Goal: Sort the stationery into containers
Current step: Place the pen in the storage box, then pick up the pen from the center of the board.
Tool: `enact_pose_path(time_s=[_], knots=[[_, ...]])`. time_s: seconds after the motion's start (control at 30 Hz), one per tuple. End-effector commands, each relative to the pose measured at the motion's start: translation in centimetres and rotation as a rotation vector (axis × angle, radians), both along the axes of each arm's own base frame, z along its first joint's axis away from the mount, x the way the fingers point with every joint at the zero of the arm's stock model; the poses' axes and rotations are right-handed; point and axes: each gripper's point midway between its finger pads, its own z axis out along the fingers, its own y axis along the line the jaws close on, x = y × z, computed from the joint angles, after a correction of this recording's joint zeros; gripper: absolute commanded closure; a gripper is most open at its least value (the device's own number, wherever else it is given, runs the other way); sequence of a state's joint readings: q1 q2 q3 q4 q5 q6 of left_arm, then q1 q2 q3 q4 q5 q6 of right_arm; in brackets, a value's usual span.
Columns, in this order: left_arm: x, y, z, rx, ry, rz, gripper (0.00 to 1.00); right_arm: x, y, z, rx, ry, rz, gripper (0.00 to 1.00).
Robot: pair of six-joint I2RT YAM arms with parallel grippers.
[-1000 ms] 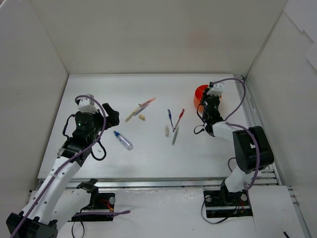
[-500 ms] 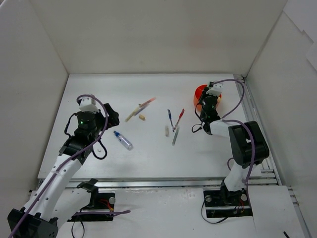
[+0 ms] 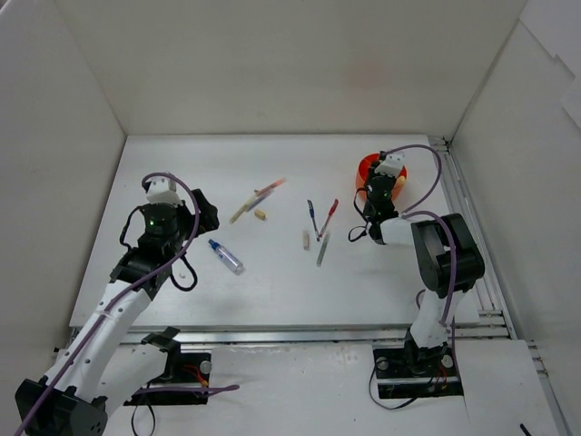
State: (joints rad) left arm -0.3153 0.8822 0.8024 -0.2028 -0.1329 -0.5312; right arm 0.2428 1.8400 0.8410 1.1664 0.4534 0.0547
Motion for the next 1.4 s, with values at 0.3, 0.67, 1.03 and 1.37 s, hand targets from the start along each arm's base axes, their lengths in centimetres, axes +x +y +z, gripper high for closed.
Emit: enact_pose_path(time_s=[0.3, 0.67, 1.03, 1.37], knots=[[0.1, 0.2, 3.8, -0.018, -0.093, 0.014, 0.01, -0.8, -0.9, 5.6, 0.065, -0.178, -0.036, 0.49], [-0.3, 0.0, 4.0, -0.034, -0.108, -0.005, 0.01, -6.3, 2.3, 13.7, -0.003, -0.308, 0.046, 0.02], [-1.4, -0.7, 3.9, -0.046, -0.121, -0.063, 0.01, -12.7, 10.0, 12.3, 0.14, -0.013, 0.511, 0.02], [-2.3, -0.9, 3.0, -0.076, -0.112, -0.075, 0.01, -17.9, 10.6, 4.1, 0.183, 0.428, 0.4, 0.02]])
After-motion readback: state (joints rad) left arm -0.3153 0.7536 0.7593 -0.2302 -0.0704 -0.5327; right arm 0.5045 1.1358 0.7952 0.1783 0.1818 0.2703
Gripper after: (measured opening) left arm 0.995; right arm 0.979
